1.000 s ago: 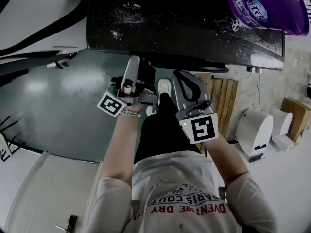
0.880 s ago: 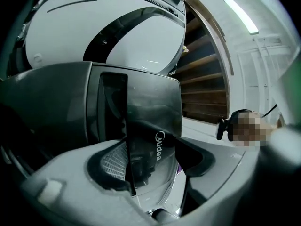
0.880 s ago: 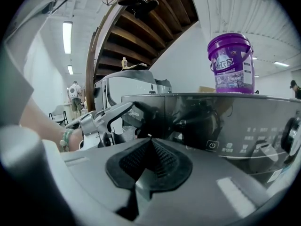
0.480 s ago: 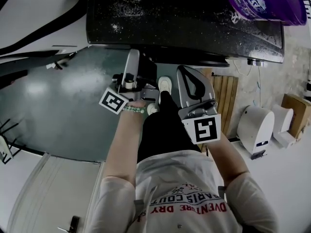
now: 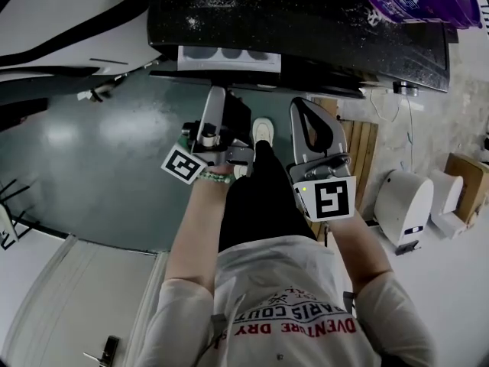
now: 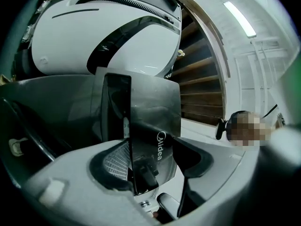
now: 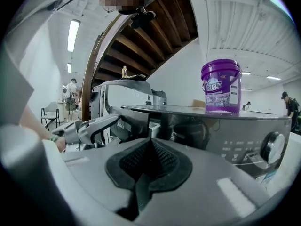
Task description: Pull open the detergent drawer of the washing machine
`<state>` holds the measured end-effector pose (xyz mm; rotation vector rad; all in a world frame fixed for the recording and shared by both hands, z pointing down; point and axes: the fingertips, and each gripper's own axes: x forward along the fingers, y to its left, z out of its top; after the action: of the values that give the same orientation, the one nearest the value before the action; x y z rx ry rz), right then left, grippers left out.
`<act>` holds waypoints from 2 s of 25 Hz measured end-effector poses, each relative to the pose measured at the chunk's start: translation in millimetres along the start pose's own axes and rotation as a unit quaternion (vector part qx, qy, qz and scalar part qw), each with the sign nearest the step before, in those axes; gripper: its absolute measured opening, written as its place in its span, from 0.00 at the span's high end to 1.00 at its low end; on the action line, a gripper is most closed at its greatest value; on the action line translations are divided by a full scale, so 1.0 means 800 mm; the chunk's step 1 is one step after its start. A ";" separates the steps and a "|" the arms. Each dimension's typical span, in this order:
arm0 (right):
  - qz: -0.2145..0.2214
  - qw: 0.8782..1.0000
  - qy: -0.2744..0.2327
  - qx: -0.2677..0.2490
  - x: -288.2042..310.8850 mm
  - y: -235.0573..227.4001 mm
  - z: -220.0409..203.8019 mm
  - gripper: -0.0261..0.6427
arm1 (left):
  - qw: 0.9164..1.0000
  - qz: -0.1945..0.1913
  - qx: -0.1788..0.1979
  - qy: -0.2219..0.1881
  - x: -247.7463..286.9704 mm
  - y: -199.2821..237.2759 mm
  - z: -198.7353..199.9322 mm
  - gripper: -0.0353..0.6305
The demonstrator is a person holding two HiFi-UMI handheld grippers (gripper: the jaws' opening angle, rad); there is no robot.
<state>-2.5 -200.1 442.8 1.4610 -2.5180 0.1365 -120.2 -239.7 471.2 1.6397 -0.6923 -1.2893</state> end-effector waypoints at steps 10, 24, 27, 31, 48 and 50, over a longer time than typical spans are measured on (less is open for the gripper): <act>-0.003 1.000 -0.005 -0.019 -0.035 0.016 -0.003 0.96 | 1.000 -0.007 0.003 0.007 -0.041 -0.017 -0.012 0.53; -0.002 1.000 -0.016 -0.021 -0.082 0.042 -0.003 0.96 | 1.000 -0.009 0.002 0.018 -0.095 -0.043 -0.028 0.53; -0.002 1.000 -0.018 -0.022 -0.091 0.048 -0.003 0.96 | 1.000 -0.011 0.002 0.021 -0.106 -0.048 -0.031 0.53; -0.001 1.000 -0.013 -0.022 -0.099 0.054 -0.009 0.96 | 1.000 -0.011 0.003 0.021 -0.113 -0.052 -0.032 0.53; 0.005 1.000 -0.018 -0.017 -0.115 0.077 -0.001 0.96 | 0.997 0.053 0.029 0.056 -0.145 -0.059 -0.035 0.32; 0.003 1.000 -0.023 -0.015 -0.115 0.079 0.008 0.96 | 0.994 0.053 0.045 0.085 -0.148 -0.068 -0.041 0.32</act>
<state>-14.1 -92.1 416.8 1.4607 -2.5505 0.0665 -129.4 -106.0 475.7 1.7383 -0.7308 -1.0424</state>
